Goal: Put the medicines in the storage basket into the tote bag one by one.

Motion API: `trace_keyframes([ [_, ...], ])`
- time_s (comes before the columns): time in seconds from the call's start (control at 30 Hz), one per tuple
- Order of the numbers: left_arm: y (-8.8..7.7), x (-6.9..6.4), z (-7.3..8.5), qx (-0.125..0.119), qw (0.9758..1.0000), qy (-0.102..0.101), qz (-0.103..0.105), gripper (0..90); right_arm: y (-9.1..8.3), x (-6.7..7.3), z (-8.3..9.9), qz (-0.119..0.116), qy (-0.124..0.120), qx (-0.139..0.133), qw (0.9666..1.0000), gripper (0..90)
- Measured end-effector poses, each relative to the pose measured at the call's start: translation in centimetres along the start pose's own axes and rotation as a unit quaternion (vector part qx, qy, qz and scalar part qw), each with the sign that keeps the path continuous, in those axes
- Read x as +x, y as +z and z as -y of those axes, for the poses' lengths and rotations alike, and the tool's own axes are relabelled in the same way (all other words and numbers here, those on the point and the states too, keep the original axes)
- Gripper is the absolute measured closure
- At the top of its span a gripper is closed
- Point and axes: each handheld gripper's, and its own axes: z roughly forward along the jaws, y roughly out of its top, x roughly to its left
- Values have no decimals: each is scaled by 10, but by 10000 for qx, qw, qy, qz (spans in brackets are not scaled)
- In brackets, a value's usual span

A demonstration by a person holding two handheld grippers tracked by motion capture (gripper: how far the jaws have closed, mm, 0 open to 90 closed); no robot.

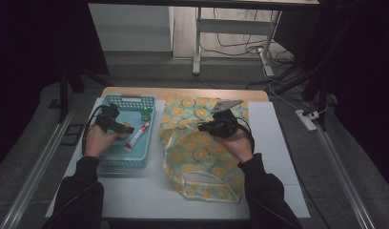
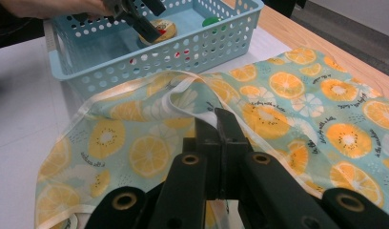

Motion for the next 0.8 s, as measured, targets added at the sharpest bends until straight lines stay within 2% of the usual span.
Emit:
trace_keyframes([
  [0.2,9,0,-4,242,9997,12,-98,0,1,1,0,-3,-6,1,10000,898],
  [0.27,12,-1,-5,355,9991,-42,-232,0,1,1,0,-4,-9,3,10000,898],
  [0.37,16,-1,-7,506,9984,-76,-251,8,1,0,0,-4,-15,18,10000,898],
  [0.4,17,-2,-7,575,9978,-81,-320,16,1,0,0,-3,-16,16,10000,898],
  [0.53,18,-2,-7,678,9968,-100,-423,65,0,0,0,0,-11,-1,10000,898],
  [0.6,18,-3,-7,713,9964,-110,-442,128,0,0,0,3,-11,-2,10000,898],
  [0.67,18,-1,-6,729,9965,-189,-374,194,0,0,0,2,-10,-4,10000,898],
  [0.8,18,-2,-7,765,9960,-222,-401,199,1,0,0,1,-9,-6,10000,898],
])
